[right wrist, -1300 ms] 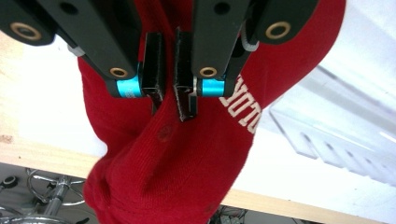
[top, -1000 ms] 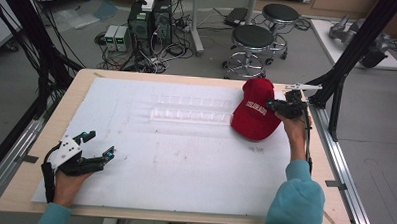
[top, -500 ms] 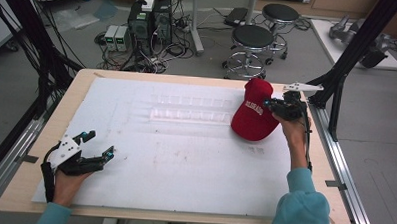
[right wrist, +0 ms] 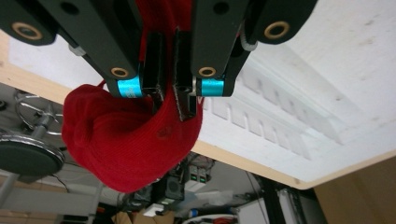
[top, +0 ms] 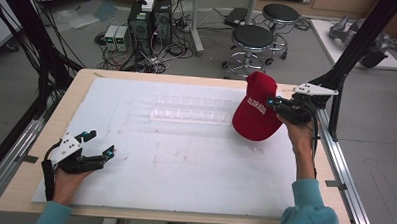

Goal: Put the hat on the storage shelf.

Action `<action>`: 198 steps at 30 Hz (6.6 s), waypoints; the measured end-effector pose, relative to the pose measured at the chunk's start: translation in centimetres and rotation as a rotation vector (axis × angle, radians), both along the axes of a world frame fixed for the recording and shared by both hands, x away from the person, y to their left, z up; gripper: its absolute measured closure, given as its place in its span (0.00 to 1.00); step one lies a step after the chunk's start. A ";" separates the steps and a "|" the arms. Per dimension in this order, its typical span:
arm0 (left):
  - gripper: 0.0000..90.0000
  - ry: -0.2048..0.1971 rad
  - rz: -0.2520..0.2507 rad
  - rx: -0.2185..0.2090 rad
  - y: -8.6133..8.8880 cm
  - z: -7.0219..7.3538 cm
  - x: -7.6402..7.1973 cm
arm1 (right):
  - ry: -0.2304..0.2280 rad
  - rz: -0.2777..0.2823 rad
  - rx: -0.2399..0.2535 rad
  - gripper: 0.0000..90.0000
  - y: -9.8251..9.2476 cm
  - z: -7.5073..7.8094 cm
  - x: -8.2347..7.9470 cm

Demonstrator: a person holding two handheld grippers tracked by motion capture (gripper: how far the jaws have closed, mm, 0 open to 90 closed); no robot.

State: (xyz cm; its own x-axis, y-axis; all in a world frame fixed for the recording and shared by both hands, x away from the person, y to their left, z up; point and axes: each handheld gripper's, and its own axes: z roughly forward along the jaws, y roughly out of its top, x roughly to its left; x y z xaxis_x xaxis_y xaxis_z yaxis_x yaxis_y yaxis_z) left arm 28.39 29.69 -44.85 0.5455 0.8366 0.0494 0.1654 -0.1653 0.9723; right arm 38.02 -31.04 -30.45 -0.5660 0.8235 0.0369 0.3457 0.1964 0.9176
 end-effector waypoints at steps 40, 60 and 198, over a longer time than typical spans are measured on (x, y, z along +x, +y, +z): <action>0.16 0.008 -0.247 -0.117 -3.5 8.8 1.1 | -0.107 0.262 0.076 0.96 8.0 1.7 -5.3; 0.16 0.023 -0.351 -0.044 -9.6 13.6 2.8 | -0.105 0.351 0.065 0.96 12.7 1.3 -5.6; 0.95 0.117 -0.541 -0.094 -12.8 16.4 5.2 | 0.073 0.527 0.131 0.54 16.7 -2.0 -5.2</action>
State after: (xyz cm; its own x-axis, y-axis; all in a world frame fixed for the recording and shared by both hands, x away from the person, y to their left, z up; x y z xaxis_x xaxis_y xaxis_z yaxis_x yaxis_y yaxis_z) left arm 33.54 16.86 -28.43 0.8954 0.4343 -0.0980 0.1885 -0.1703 0.9672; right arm 32.86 -14.33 -32.47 -0.8928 0.4151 0.1749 0.2952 0.2458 0.9233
